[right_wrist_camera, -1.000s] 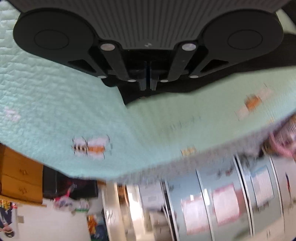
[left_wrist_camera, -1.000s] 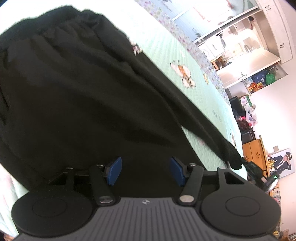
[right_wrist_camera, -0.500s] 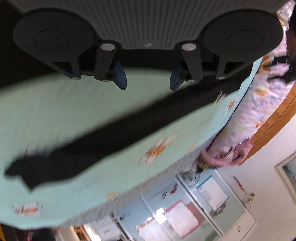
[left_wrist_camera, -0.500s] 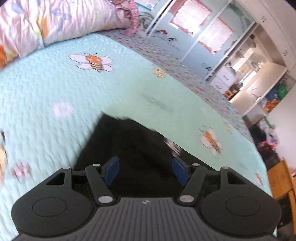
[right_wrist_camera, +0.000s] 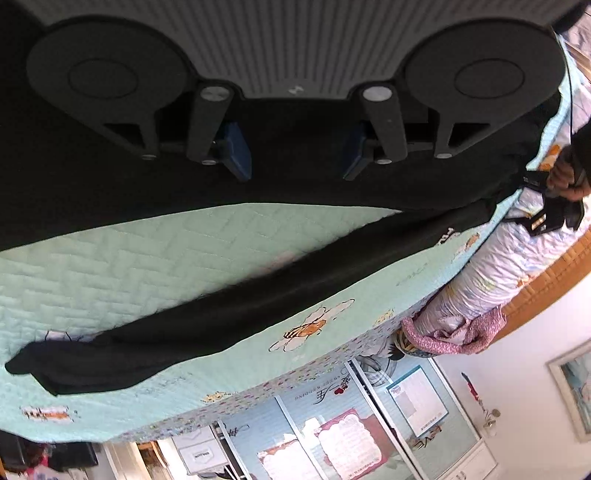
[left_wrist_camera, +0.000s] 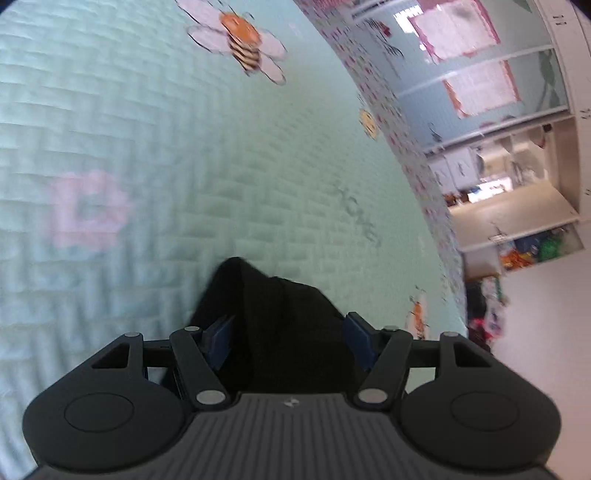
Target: Fold clothes
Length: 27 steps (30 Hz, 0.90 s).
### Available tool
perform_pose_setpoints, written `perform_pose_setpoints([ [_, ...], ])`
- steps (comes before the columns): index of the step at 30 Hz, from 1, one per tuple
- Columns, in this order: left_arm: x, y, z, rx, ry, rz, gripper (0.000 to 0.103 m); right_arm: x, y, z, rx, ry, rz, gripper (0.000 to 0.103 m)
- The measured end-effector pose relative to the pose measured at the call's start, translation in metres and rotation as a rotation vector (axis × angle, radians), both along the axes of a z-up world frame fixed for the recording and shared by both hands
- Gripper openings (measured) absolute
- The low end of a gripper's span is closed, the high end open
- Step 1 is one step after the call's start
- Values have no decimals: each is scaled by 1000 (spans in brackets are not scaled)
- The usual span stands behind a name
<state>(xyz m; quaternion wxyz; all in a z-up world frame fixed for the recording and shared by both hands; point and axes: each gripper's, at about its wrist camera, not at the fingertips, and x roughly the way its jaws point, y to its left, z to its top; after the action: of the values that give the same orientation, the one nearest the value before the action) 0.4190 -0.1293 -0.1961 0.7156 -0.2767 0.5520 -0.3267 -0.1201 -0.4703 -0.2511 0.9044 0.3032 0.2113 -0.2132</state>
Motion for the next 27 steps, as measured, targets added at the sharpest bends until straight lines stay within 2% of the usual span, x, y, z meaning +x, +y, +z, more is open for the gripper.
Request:
perform_pose_setpoints([
  [7,36,-24,-24,-39,66,-33,68,8,12,1,-79,42,27,70],
  [9,36,-32,-21,-20,40,-52,68,11,15,1,-100,54,32,73],
  [10,35,-35,-18,-6,19,-64,64,13,17,1,-109,59,35,73],
  [12,23,-36,-7,24,-63,-76,22,15,20,1,-121,67,39,74],
  [13,15,-33,1,13,-112,-81,7,15,21,1,-125,69,41,76],
  [14,4,-26,12,-25,-164,-81,7,15,21,1,-126,68,43,76],
  [17,-41,8,59,-216,-351,-62,3,13,20,2,-123,62,45,77],
  [20,-89,41,110,-322,-552,-49,3,12,19,3,-106,54,41,77],
  [22,-118,59,134,-396,-646,-48,3,11,16,6,-83,51,35,77],
  [24,-141,65,141,-426,-682,-76,3,9,12,12,-31,43,3,77],
  [27,-170,71,129,-373,-678,-110,3,1,5,26,63,-22,-46,77],
])
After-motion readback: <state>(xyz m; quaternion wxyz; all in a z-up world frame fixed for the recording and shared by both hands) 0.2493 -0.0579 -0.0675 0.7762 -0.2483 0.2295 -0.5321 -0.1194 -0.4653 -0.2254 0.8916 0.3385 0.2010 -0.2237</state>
